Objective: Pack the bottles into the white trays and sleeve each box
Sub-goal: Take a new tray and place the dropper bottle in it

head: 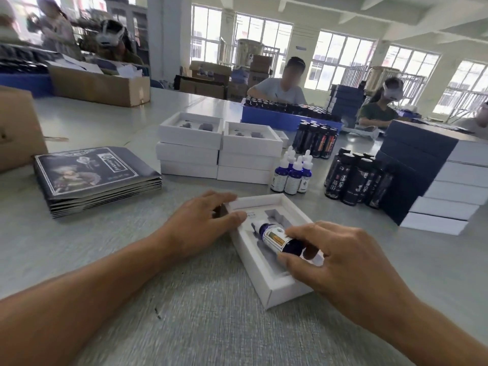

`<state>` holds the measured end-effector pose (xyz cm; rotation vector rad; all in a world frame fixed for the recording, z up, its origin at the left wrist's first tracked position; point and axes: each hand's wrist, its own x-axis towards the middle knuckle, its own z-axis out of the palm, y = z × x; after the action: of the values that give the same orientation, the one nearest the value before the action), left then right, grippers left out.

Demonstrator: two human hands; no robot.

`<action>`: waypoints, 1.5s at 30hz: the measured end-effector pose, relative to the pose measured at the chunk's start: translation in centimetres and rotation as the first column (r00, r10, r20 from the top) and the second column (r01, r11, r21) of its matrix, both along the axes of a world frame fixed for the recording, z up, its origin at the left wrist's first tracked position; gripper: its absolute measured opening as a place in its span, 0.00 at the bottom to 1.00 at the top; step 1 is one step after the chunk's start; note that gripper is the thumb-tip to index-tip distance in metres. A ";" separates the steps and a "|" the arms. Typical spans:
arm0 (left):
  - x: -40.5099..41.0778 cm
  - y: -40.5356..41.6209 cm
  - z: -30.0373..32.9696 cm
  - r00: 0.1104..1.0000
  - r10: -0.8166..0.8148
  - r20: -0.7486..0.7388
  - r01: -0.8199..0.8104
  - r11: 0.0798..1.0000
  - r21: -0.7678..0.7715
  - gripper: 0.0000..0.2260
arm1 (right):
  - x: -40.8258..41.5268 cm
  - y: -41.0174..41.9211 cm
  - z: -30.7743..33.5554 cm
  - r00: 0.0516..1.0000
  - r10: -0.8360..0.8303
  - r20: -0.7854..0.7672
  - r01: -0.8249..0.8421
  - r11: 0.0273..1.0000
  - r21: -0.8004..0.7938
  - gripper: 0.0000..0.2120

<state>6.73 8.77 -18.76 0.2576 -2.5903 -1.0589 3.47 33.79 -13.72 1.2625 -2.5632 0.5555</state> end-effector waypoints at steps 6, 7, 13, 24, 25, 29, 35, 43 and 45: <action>0.1 0.1 0.1 1.000 -0.017 0.017 0.017 0.999 0.027 0.27 | -0.4 -0.1 -0.3 0.995 0.032 0.096 -0.035 0.999 0.027 0.28; 0.1 0.1 0.1 1.000 -0.017 0.014 0.016 0.999 0.033 0.27 | -0.6 0.0 -0.4 0.993 0.037 0.112 -0.040 0.999 0.020 0.27; 0.1 0.2 0.2 1.000 -0.011 0.011 0.011 1.000 0.026 0.31 | -1.0 0.2 -0.5 0.981 0.077 0.178 -0.070 0.997 -0.043 0.27; 0.1 0.1 0.1 1.000 -0.006 0.007 0.006 0.999 0.032 0.28 | -1.5 0.2 -0.8 0.959 0.104 0.264 -0.089 0.994 -0.070 0.20; 0.1 0.1 0.1 1.000 -0.005 0.007 0.005 1.000 0.030 0.27 | -1.6 0.2 -0.8 0.959 0.104 0.264 -0.091 0.994 -0.064 0.20; 0.1 0.1 0.1 1.000 -0.007 0.013 0.006 0.999 0.032 0.27 | -1.8 0.2 -0.9 0.961 0.101 0.258 -0.097 0.995 -0.029 0.16; 0.1 0.2 0.1 1.000 -0.006 0.014 0.006 1.000 0.018 0.27 | -2.0 0.3 -0.5 0.944 0.089 0.318 -0.116 0.991 0.067 0.18; 0.1 0.5 0.3 1.000 0.008 0.021 -0.008 1.000 0.021 0.26 | -0.7 0.8 -0.6 0.964 0.121 0.238 -0.167 0.968 0.186 0.33; 0.2 0.5 0.3 1.000 0.006 0.018 -0.007 1.000 0.023 0.26 | -0.4 1.4 -1.3 0.954 0.130 0.271 -0.166 0.979 0.115 0.30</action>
<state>6.90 9.31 -18.42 0.2823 -2.5927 -1.0897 3.03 35.15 -15.02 1.5314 -2.7779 0.6236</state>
